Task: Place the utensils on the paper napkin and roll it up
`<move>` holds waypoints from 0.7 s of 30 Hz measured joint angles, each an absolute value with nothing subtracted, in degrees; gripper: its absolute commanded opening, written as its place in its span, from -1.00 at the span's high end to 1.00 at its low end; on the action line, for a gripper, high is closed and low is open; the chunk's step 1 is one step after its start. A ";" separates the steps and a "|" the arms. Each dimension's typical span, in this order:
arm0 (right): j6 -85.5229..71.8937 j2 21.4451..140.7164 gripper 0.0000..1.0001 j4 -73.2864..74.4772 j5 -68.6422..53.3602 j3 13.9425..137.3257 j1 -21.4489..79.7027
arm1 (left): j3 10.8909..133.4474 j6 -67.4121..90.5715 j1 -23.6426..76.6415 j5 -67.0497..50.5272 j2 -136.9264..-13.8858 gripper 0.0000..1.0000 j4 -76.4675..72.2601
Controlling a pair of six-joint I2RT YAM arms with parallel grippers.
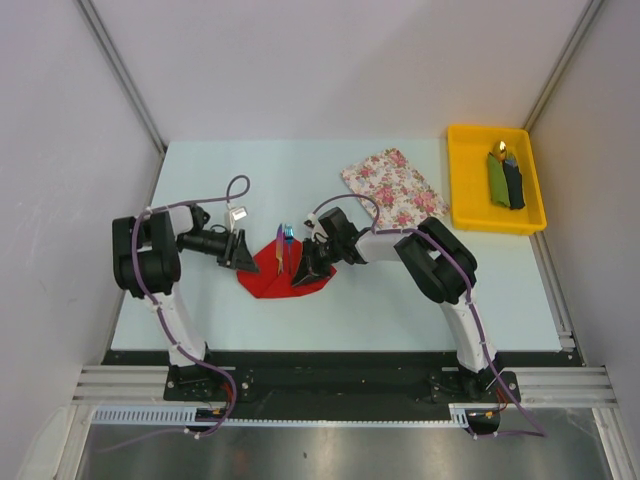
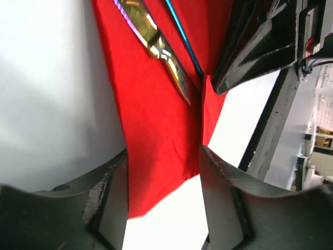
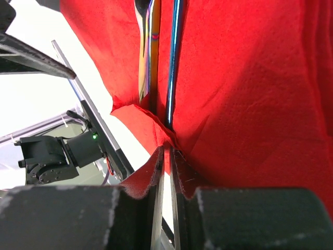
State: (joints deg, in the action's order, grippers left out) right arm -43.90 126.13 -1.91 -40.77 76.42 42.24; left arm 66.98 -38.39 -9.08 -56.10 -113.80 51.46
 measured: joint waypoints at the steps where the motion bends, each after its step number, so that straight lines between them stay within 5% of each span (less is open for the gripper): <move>1: -43.90 126.13 0.73 -1.91 -40.75 76.44 42.22 | 66.70 -38.54 -9.63 -55.94 -113.78 -0.03 51.88; 10: -43.90 126.13 0.73 -2.00 -40.73 76.44 42.19 | 62.94 -39.00 -11.70 -53.54 -112.49 0.42 53.49; 15: -43.90 126.13 0.72 -2.02 -40.69 76.44 42.22 | 61.98 -38.11 -11.70 -52.34 -111.28 -0.07 53.47; 21: -43.90 126.13 0.72 -2.02 -40.51 76.51 42.26 | 61.76 -35.92 -12.05 -51.35 -109.32 -0.12 53.30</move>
